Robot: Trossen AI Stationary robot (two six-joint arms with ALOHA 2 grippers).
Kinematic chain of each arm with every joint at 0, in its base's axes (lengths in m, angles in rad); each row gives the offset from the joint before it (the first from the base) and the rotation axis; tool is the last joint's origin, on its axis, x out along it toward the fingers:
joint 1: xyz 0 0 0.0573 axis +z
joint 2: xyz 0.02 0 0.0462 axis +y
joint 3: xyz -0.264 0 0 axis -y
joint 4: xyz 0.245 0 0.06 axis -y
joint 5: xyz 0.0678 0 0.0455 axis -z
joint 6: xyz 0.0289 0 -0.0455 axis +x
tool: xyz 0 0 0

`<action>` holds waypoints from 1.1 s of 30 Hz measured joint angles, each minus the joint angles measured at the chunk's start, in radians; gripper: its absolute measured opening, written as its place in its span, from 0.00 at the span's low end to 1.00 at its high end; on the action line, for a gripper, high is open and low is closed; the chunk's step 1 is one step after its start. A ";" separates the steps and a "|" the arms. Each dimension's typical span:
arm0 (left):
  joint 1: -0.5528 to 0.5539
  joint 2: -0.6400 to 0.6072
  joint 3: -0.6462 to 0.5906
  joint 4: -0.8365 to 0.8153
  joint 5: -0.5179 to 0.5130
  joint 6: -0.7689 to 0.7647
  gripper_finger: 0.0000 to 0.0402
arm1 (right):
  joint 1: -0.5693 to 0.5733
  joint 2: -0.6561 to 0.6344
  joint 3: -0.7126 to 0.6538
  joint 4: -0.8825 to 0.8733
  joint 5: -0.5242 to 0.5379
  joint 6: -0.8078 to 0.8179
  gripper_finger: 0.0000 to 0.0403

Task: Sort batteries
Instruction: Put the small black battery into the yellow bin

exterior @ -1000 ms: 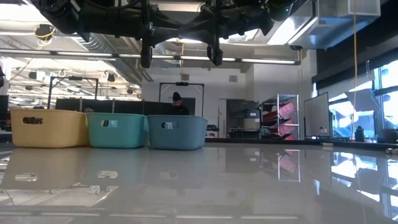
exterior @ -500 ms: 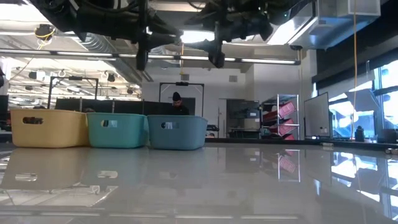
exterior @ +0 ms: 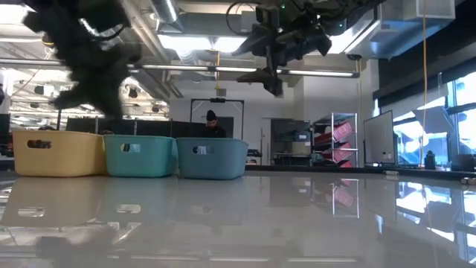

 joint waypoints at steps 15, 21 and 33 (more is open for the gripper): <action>-0.038 0.040 0.000 -0.116 -0.141 -0.080 0.21 | 0.000 0.000 0.000 0.002 0.020 -0.024 0.66; -0.038 0.039 0.000 -0.114 -0.140 -0.073 0.29 | 0.000 0.000 0.000 0.000 0.018 -0.024 0.66; -0.040 0.016 0.037 0.097 -0.141 0.163 0.29 | -0.024 -0.003 0.000 -0.081 0.001 -0.027 0.66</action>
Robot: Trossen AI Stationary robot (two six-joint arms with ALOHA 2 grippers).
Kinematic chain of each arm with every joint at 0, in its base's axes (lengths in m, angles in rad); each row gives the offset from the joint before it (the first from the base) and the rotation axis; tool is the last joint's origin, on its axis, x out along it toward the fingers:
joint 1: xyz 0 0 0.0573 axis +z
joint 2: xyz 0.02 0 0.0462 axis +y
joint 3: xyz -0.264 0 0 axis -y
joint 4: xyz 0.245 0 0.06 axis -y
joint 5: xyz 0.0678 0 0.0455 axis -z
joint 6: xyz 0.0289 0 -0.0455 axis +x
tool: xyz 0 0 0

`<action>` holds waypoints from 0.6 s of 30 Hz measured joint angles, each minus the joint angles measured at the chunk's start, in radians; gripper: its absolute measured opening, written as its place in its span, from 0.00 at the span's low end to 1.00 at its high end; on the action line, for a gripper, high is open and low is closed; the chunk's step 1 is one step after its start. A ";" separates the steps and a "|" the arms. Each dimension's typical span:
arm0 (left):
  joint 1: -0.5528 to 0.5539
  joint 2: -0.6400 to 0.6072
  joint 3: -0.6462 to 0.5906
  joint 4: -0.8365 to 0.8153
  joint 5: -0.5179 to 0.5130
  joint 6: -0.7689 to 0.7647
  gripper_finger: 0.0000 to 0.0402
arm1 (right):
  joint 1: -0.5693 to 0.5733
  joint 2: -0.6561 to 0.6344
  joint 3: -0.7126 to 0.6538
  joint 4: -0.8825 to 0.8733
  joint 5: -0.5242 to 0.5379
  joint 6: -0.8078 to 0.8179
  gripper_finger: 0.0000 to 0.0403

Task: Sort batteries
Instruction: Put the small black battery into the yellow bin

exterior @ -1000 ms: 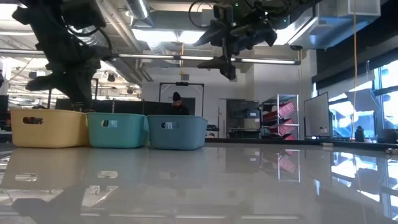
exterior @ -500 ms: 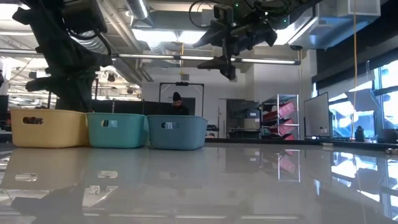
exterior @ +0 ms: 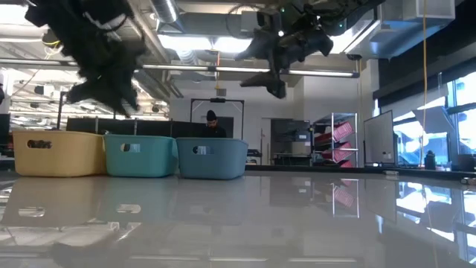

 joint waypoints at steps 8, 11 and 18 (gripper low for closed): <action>0.004 -0.029 0.019 0.225 -0.026 0.223 0.29 | -0.187 -0.059 0.000 -0.408 0.007 -0.025 0.66; 0.014 -0.029 0.019 0.224 -0.035 0.252 0.29 | -0.275 -0.070 0.001 -0.580 0.124 -0.086 0.66; 0.054 -0.027 0.019 0.238 -0.036 0.286 0.29 | -0.475 -0.011 0.000 -0.831 0.493 -0.224 0.66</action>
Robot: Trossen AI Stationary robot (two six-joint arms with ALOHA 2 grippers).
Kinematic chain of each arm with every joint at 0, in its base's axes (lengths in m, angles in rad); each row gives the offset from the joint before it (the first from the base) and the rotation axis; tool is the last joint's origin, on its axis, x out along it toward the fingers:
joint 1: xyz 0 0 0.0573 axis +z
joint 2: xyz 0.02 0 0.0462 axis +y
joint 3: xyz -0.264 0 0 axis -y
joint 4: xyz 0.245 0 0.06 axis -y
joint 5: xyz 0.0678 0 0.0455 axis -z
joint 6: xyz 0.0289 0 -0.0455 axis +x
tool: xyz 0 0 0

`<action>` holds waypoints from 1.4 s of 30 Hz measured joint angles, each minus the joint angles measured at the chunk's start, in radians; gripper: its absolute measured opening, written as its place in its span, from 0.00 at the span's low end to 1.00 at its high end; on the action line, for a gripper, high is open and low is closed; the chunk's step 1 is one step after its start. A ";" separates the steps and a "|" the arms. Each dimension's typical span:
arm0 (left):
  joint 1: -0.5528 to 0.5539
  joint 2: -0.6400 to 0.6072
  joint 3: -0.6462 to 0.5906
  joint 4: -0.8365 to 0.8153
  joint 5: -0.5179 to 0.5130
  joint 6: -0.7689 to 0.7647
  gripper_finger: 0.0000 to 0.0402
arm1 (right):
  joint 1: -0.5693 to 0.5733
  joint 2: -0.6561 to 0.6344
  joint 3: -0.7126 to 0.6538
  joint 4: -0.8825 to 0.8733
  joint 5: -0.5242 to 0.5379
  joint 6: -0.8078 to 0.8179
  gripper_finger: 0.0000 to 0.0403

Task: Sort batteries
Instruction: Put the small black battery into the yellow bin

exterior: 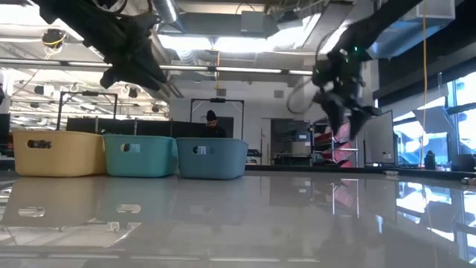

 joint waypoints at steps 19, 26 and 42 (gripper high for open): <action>0.028 0.000 0.000 0.026 0.018 -0.077 0.29 | -0.228 0.247 0.039 -0.056 0.253 -0.201 0.60; 0.028 0.000 0.000 0.028 0.016 -0.151 0.29 | -0.260 0.311 0.051 -0.067 0.203 -0.298 0.49; 0.039 0.000 0.000 0.042 -0.013 -0.148 0.29 | -0.265 0.303 0.199 -0.141 0.159 -0.239 0.41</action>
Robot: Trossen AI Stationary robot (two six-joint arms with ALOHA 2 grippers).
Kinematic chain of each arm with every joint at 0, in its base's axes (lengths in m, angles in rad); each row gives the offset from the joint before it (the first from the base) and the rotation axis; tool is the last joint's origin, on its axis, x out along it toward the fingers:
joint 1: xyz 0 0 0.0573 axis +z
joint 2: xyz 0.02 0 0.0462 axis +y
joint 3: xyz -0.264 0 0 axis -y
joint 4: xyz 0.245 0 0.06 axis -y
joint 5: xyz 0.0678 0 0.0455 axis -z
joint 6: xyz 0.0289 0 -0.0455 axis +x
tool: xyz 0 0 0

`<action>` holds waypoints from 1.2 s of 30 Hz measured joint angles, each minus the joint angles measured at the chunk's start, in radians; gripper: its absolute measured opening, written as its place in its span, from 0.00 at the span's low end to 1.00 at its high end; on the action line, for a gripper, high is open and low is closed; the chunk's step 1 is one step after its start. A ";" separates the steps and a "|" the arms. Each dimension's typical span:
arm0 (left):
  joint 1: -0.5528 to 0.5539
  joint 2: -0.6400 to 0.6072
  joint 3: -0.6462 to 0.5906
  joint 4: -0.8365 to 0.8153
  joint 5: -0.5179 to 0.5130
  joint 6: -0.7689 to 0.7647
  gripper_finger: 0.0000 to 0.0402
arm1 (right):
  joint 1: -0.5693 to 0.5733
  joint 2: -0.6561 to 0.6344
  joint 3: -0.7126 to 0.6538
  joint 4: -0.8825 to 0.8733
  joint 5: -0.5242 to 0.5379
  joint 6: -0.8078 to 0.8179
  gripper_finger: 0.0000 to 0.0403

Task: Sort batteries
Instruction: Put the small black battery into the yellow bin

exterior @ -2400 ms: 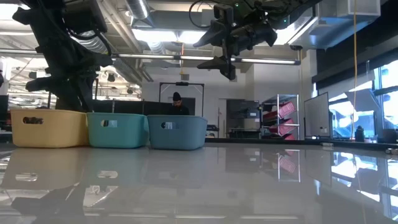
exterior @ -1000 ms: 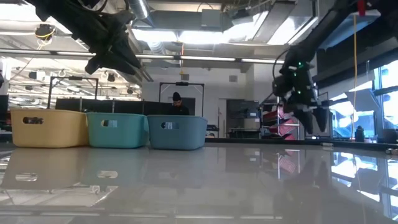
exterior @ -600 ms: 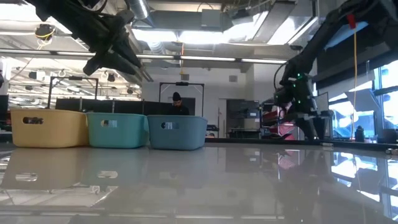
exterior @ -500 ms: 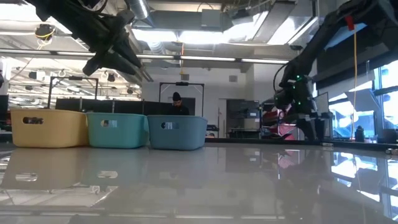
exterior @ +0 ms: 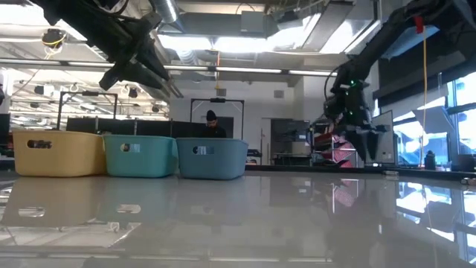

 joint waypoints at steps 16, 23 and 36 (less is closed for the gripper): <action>0.047 0.000 0.000 0.059 0.154 0.137 0.29 | 0.348 -0.096 0.016 -0.284 -0.138 -0.025 0.41; 0.047 0.000 0.000 0.059 0.181 0.187 0.29 | 0.568 -0.372 -0.187 -0.174 -0.139 0.182 0.41; 0.048 0.000 0.000 0.064 0.181 0.258 0.29 | 1.007 -0.661 -0.582 -0.040 -0.341 0.717 0.41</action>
